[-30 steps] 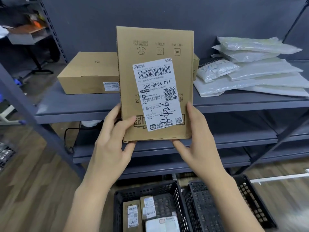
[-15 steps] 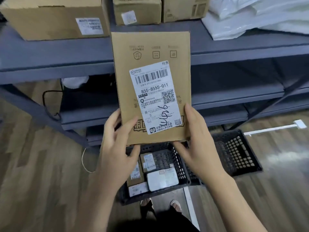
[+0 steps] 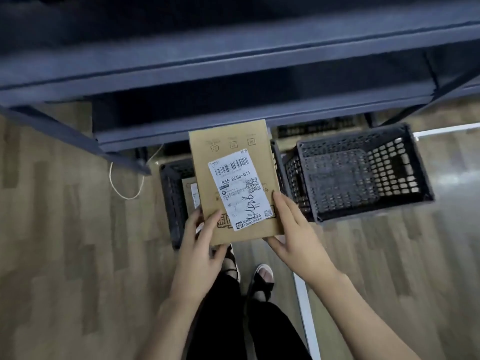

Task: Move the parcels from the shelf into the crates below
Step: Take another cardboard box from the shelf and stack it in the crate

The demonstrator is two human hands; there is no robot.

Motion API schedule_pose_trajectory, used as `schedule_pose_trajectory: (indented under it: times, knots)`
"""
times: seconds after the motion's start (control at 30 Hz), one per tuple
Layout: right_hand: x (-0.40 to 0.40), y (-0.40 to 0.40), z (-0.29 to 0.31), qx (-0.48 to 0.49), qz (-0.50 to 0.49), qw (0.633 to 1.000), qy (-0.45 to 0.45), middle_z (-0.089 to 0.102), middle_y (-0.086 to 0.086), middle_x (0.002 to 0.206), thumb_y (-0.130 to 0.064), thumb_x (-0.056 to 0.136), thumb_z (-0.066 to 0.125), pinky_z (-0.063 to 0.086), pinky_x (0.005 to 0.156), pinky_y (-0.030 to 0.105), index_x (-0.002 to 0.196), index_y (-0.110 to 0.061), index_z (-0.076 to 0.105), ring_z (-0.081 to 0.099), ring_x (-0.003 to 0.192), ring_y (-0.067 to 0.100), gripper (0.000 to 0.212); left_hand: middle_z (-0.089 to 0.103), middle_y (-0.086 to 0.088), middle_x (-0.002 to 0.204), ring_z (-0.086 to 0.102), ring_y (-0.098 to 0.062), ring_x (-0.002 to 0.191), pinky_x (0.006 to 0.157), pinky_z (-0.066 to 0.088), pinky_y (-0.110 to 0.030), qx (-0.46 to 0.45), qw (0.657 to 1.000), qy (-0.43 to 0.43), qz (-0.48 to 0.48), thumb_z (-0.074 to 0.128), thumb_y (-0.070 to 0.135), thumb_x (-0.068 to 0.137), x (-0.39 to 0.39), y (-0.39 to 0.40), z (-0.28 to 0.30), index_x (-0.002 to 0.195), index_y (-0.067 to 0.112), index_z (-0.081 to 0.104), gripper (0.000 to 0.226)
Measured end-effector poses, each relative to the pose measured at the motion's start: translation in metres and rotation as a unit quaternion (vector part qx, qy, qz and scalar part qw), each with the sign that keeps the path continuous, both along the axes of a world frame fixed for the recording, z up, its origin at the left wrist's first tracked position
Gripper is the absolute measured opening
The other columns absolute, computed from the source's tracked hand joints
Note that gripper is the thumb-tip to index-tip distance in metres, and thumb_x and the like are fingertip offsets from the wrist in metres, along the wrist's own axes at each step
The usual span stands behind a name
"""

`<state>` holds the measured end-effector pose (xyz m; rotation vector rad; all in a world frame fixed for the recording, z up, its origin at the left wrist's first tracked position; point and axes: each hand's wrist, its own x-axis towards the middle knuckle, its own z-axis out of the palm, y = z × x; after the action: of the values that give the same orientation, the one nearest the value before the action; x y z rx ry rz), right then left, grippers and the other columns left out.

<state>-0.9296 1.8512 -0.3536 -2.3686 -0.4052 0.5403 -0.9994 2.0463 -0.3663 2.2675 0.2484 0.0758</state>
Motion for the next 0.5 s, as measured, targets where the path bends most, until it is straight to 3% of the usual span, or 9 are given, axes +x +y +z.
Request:
schedule_pose_trajectory:
  times: [0.07,0.2,0.33,0.5]
  knots:
    - [-0.007,-0.004,-0.036,-0.022,0.0,0.999,0.037,0.024,0.008,0.154,-0.017,0.085,0.069,0.019,0.108,0.014,0.15,-0.009,0.018,0.03,0.139,0.022,0.084,0.042,-0.017,0.137,0.036,0.0,0.124,0.099,0.024,0.001,0.005,0.999,0.047,-0.01,0.079,-0.001,0.07,-0.007,-0.003,-0.037,0.131,0.022,0.05,0.071]
    - [-0.021,-0.002,-0.1,-0.065,0.014,0.99,0.126,0.013,0.003,0.158,-0.02,0.089,0.063,0.032,0.104,0.023,0.152,-0.015,0.005,0.035,0.136,0.023,0.086,0.041,-0.01,0.14,0.044,-0.023,0.127,0.103,0.031,-0.019,0.007,0.989,0.148,-0.017,0.078,0.007,0.073,-0.023,-0.002,-0.105,0.135,0.021,0.05,0.07]
    - [-0.02,0.005,-0.15,-0.095,0.035,0.98,0.171,0.014,0.004,0.157,-0.022,0.09,0.062,0.037,0.102,0.027,0.152,-0.015,0.0,0.039,0.132,0.025,0.088,0.041,-0.012,0.141,0.045,-0.027,0.128,0.104,0.035,-0.029,0.007,0.979,0.204,-0.017,0.076,0.007,0.075,-0.025,-0.001,-0.154,0.138,0.018,0.047,0.07]
    - [0.006,0.009,-0.202,-0.112,0.044,0.974,0.191,0.02,0.007,0.154,-0.025,0.09,0.062,0.036,0.103,0.03,0.152,-0.014,-0.003,0.038,0.132,0.025,0.091,0.037,-0.007,0.145,0.042,-0.023,0.13,0.102,0.035,-0.028,0.024,0.974,0.225,-0.026,0.073,0.011,0.079,0.003,-0.002,-0.199,0.14,0.017,0.044,0.068]
